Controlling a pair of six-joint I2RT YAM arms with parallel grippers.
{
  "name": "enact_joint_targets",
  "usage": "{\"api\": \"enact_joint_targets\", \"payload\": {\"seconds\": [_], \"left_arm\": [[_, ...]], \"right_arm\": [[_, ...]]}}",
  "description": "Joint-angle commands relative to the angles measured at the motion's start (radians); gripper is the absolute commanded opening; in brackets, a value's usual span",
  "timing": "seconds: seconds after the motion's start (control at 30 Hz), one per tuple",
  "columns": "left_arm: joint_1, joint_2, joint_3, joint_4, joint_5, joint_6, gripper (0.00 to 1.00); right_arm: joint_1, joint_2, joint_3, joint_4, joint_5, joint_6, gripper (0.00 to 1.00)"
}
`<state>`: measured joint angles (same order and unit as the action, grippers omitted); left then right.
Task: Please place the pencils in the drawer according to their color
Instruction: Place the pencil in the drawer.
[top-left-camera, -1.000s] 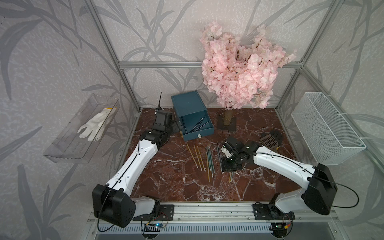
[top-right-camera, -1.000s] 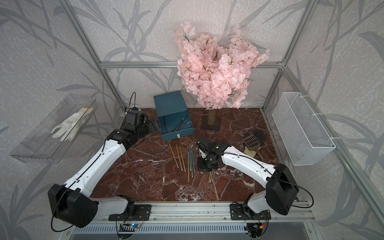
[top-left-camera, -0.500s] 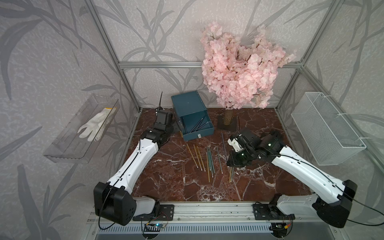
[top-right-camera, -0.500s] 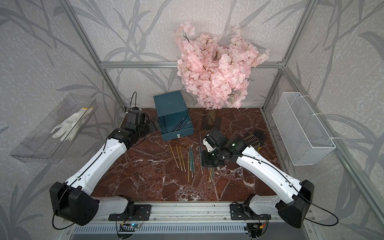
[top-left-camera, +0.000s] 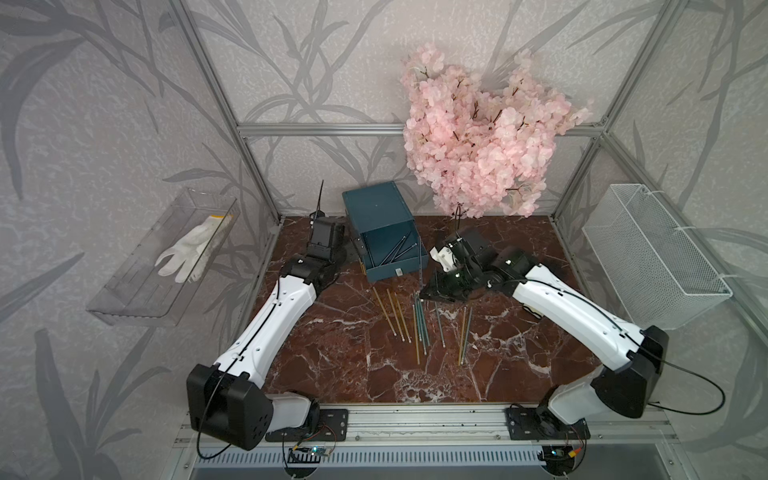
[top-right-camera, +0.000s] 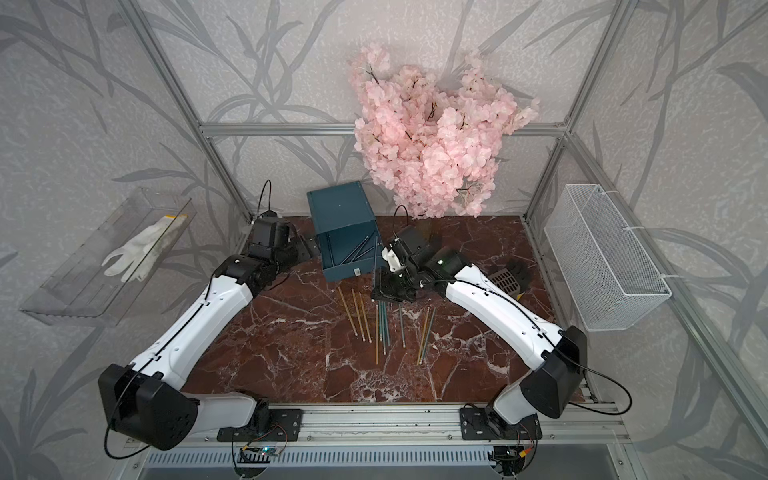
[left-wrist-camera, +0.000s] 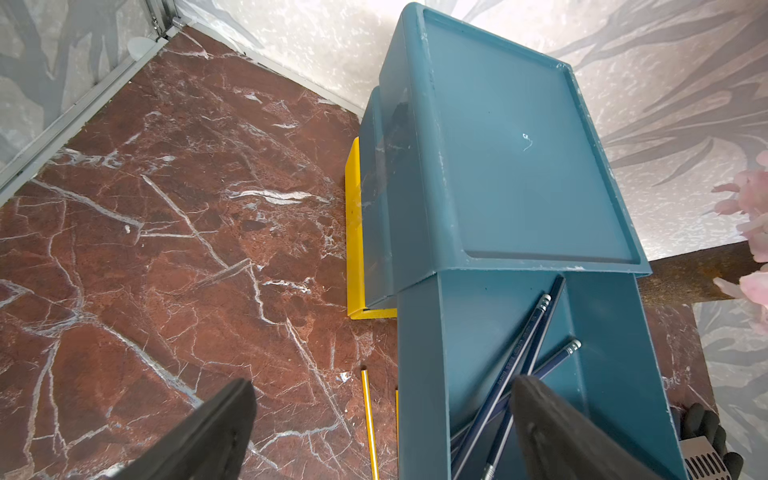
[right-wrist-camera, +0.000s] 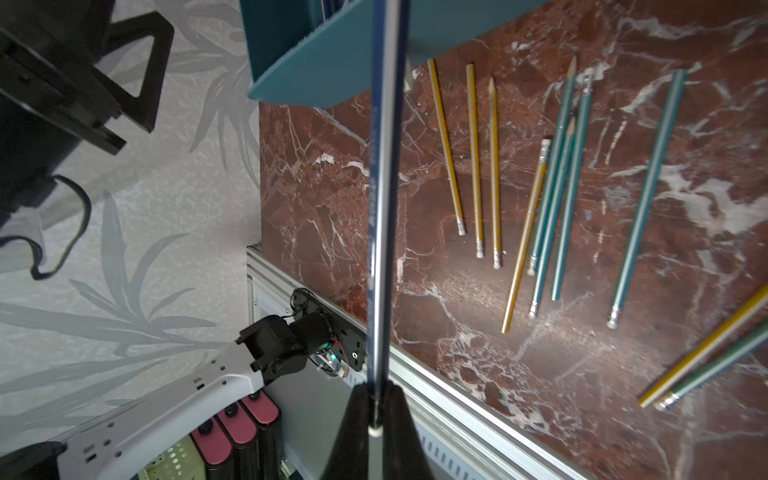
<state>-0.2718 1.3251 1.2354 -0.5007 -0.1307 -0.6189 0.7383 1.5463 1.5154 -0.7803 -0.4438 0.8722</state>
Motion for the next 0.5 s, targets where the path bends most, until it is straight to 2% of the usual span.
{"api": "enact_joint_targets", "payload": {"seconds": [0.0,0.23,0.47], "left_arm": [[0.006,-0.013,0.026,-0.008,-0.017,0.021,1.00],[0.006,-0.017,0.023,-0.007,-0.004,0.008,1.00],[0.006,-0.024,0.023,-0.009,-0.003,0.004,1.00]], "right_arm": [[-0.016,0.035,-0.018,0.220,-0.075,0.141,0.00],[-0.047,0.120,-0.058,0.468,-0.128,0.331,0.00],[-0.065,0.212,-0.054,0.616,-0.159,0.453,0.00]]}}
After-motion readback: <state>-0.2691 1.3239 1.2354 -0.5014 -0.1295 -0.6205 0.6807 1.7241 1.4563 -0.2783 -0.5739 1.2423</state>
